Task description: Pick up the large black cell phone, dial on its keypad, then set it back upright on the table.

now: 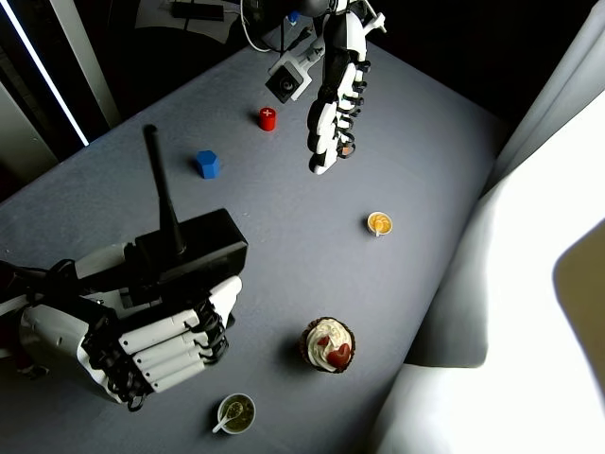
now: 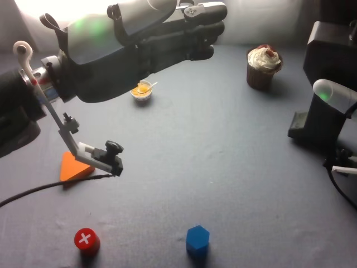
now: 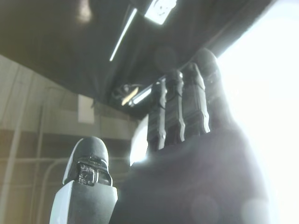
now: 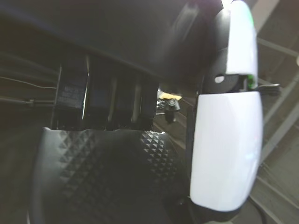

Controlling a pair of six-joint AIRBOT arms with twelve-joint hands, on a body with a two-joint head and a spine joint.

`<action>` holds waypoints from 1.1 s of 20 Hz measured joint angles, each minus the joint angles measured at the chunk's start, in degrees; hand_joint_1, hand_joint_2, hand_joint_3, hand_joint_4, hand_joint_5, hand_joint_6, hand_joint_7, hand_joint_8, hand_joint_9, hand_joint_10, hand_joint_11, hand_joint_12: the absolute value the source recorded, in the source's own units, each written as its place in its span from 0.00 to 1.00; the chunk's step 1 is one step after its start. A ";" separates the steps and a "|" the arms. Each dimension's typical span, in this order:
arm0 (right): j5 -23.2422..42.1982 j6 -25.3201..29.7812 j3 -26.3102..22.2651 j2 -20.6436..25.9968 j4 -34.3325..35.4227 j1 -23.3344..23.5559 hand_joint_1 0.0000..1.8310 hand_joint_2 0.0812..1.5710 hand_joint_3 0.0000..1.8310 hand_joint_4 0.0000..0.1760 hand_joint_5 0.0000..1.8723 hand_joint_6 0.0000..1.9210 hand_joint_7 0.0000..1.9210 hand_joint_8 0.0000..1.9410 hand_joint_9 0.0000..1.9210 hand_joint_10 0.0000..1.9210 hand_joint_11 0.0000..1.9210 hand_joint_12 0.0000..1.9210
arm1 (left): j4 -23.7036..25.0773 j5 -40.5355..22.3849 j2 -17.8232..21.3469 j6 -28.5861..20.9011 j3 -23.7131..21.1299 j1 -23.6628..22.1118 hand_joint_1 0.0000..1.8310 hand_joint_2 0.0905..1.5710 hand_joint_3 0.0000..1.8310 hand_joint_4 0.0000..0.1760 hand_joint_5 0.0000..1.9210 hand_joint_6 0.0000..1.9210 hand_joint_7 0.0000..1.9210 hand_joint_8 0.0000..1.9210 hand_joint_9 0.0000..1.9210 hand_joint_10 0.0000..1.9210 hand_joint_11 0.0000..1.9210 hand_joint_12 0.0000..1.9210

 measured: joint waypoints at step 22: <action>1.55 1.36 0.66 -0.55 1.95 -1.88 0.77 0.66 0.00 0.00 0.59 0.34 0.56 0.40 0.51 0.59 0.51 0.60 | -8.31 -0.81 -0.92 2.14 1.53 2.78 0.00 0.78 0.00 0.08 0.11 0.00 0.11 0.00 0.09 0.00 0.00 0.27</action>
